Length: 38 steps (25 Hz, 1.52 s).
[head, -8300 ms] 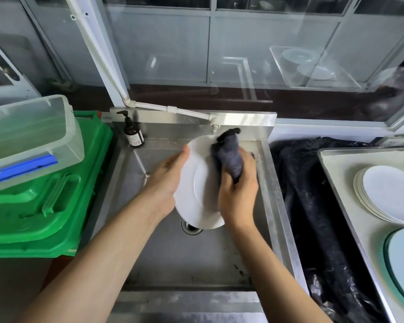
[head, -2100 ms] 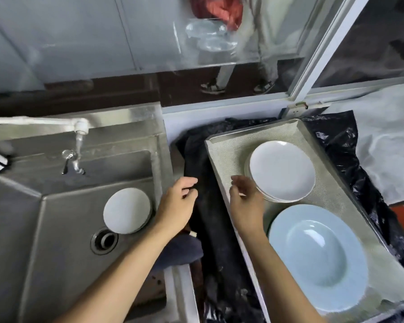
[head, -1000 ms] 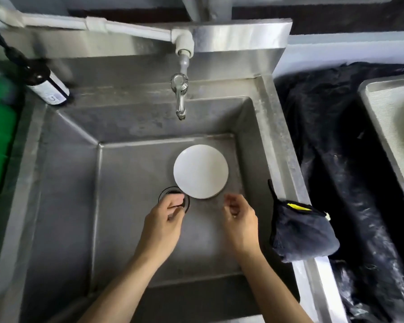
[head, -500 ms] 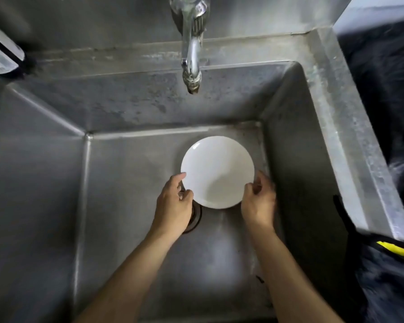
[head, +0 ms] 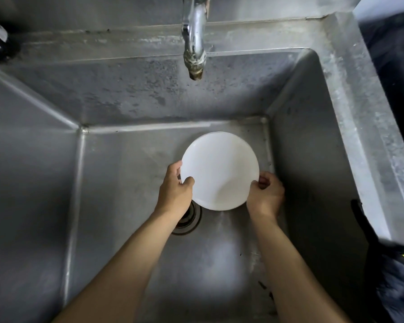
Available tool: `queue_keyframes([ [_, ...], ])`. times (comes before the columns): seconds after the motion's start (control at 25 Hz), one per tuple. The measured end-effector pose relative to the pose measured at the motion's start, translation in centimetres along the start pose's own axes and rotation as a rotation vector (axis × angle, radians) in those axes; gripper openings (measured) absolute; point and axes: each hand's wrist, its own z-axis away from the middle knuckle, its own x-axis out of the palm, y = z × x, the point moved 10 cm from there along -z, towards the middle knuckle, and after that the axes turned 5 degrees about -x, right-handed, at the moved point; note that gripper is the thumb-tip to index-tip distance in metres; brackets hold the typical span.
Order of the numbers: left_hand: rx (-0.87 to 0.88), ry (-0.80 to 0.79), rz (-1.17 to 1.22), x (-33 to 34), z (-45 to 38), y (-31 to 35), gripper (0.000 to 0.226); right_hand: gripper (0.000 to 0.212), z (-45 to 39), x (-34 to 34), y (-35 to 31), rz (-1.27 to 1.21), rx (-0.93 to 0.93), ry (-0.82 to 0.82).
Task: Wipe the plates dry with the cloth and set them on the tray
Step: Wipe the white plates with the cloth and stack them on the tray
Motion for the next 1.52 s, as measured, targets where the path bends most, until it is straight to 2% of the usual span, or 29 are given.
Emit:
queue_keyframes([
  [0.32,-0.005,0.086,0.248,-3.4,3.1,-1.2,0.048,0.026,3.2,-0.9,-1.0,-0.094,-0.022,-0.019],
  [0.48,0.007,0.157,0.306,-6.8,7.0,-2.4,0.05,0.025,6.9,-1.6,-2.5,-0.105,-0.089,-0.092],
  [0.76,0.015,0.228,0.358,-11.9,13.8,-2.6,0.049,0.023,12.8,-4.8,-4.7,-0.123,-0.066,-0.226],
  [0.88,0.029,0.238,0.477,-13.9,16.8,-1.5,0.042,0.022,15.3,-7.4,-6.1,-0.188,-0.013,-0.235],
  [0.96,-0.011,0.242,0.598,-14.4,18.7,-0.8,0.024,0.019,16.8,-9.2,-7.2,-0.243,0.002,-0.246],
  [1.04,-0.108,0.209,0.699,-14.1,20.9,-0.4,0.012,0.018,18.3,-11.0,-8.5,-0.307,0.017,-0.263],
  [1.12,-0.198,0.122,0.793,-13.0,22.7,0.2,0.018,0.019,19.6,-12.2,-9.4,-0.364,0.042,-0.275],
  [1.24,-0.187,-0.026,0.869,-11.6,25.0,2.5,0.035,0.017,21.4,-13.7,-10.6,-0.392,0.068,-0.296],
  [1.36,-0.162,-0.031,0.899,-11.7,26.5,4.5,0.04,0.018,22.6,-15.5,-11.2,-0.39,0.074,-0.299],
  [1.52,-0.155,0.034,0.862,-12.0,28.4,6.7,0.022,0.019,23.3,-17.9,-12.7,-0.347,-0.004,-0.317],
])
